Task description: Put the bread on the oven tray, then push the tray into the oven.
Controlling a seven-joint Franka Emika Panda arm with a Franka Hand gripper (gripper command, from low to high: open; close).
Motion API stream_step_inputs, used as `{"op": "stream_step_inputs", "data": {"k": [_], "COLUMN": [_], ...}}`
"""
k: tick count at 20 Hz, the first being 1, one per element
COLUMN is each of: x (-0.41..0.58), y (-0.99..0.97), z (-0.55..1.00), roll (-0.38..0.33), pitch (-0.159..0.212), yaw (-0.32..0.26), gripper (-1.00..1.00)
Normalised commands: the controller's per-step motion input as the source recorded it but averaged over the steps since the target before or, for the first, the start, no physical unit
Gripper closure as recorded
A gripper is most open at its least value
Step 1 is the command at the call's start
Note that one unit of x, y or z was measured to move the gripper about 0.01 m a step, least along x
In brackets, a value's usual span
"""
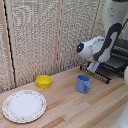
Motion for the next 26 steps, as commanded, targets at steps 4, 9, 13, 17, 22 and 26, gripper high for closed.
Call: {"op": "stream_step_inputs", "data": {"k": [4,9,13,17,22,26], "x": [0.189,0.121,-0.064,-0.176,-0.169,-0.042], "y": [-0.58,-0.67,-0.93,-1.00,-1.00,-1.00], "z": [0.77,0.78,0.64,0.54,0.45,0.05], "roll": [0.157,0.147,0.097,0.042,0.029,0.015], "pitch": [0.000,0.001,0.004,0.008,0.003,-0.002], "yaw": [-0.002,0.000,0.006,0.011,0.008,0.000], "gripper": [1.00,1.00,1.00,1.00,1.00,1.00]}}
